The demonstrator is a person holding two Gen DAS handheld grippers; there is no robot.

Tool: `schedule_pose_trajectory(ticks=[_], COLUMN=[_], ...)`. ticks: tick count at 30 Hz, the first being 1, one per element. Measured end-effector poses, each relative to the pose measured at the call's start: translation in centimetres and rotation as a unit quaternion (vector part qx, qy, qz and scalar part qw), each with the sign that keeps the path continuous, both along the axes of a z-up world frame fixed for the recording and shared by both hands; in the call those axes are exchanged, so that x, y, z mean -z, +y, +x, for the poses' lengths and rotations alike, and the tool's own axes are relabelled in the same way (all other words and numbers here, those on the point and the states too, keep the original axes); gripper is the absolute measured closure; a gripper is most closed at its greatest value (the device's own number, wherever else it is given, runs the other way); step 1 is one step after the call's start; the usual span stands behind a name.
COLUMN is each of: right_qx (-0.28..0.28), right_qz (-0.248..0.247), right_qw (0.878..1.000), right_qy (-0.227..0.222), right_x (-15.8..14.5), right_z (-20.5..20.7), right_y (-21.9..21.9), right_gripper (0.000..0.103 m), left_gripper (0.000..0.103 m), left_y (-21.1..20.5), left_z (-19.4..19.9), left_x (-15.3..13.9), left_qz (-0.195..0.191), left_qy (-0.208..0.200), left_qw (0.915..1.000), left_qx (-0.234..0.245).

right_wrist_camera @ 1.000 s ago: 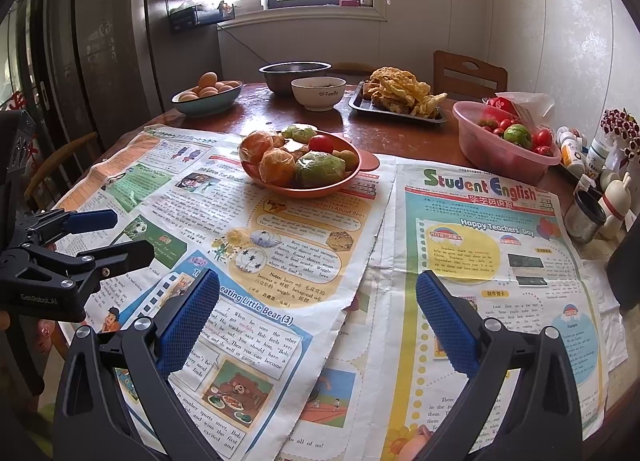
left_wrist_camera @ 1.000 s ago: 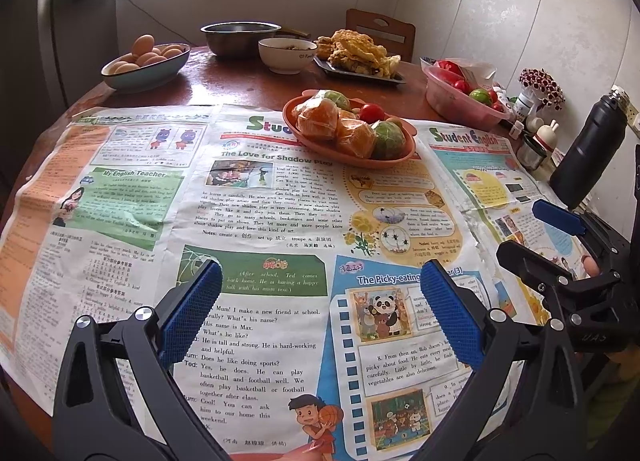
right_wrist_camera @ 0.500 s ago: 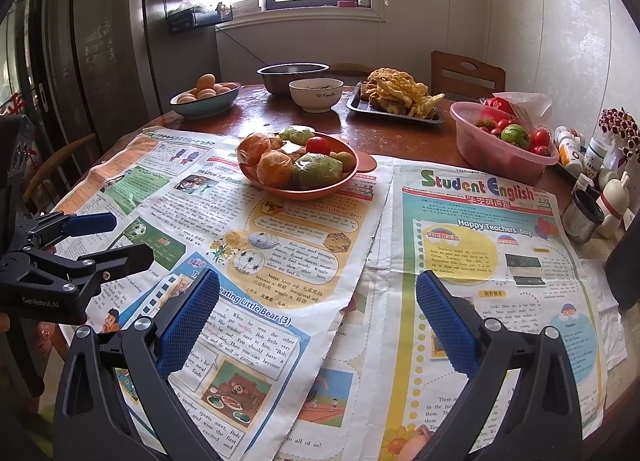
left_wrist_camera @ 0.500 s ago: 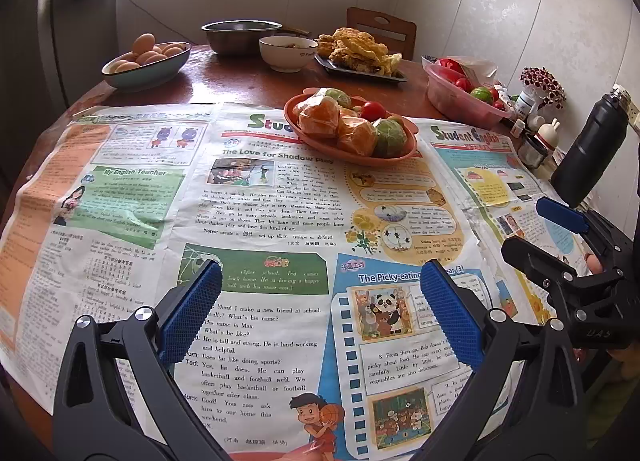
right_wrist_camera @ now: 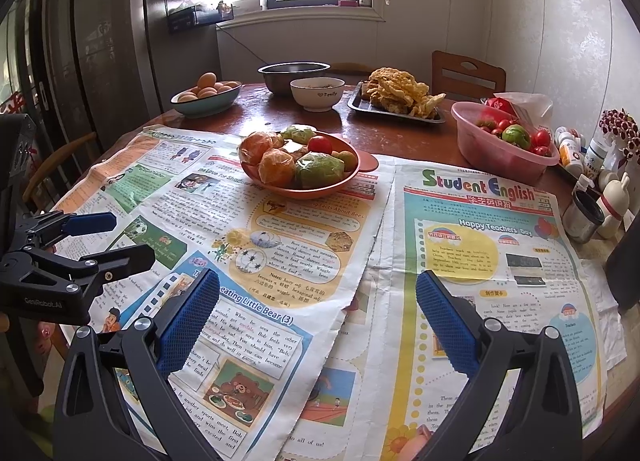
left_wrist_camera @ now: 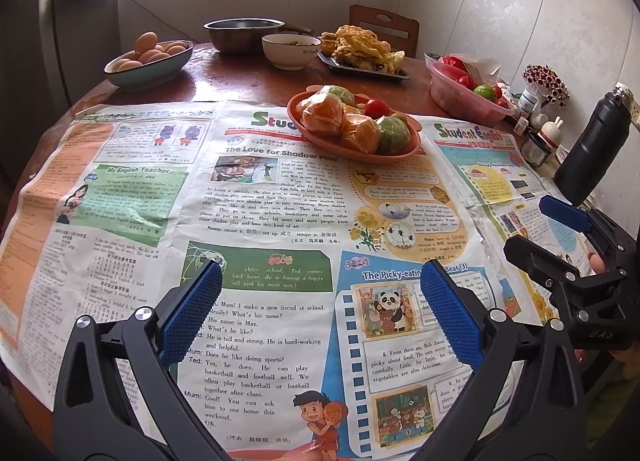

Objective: Organize fruits

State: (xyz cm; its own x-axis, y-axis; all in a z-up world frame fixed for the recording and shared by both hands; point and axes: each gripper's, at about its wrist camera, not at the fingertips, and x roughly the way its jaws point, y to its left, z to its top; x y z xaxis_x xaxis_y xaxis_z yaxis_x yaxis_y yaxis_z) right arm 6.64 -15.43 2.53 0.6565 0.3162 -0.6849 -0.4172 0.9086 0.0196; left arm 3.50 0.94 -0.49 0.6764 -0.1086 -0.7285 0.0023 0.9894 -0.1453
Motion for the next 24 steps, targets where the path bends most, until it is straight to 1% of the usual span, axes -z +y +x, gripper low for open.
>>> schedule_pose_trajectory(ticks=[20,24], right_qx=[0.003,0.003], right_qz=[-0.003,-0.001], right_qw=[1.000,1.000], right_qy=[0.000,0.004], right_x=[0.02,0.15], right_z=[-0.04,0.12], right_y=[0.12,-0.02], right_gripper=[0.004,0.004], left_gripper=[0.010,0.010], left_y=[-0.04,-0.07], left_z=[-0.12,-0.23], left_x=[-0.09,-0.17], left_qz=[0.013,0.009], left_qy=[0.003,0.004], left_qw=[0.9999,0.9999], left_qx=[-0.005,-0.002])
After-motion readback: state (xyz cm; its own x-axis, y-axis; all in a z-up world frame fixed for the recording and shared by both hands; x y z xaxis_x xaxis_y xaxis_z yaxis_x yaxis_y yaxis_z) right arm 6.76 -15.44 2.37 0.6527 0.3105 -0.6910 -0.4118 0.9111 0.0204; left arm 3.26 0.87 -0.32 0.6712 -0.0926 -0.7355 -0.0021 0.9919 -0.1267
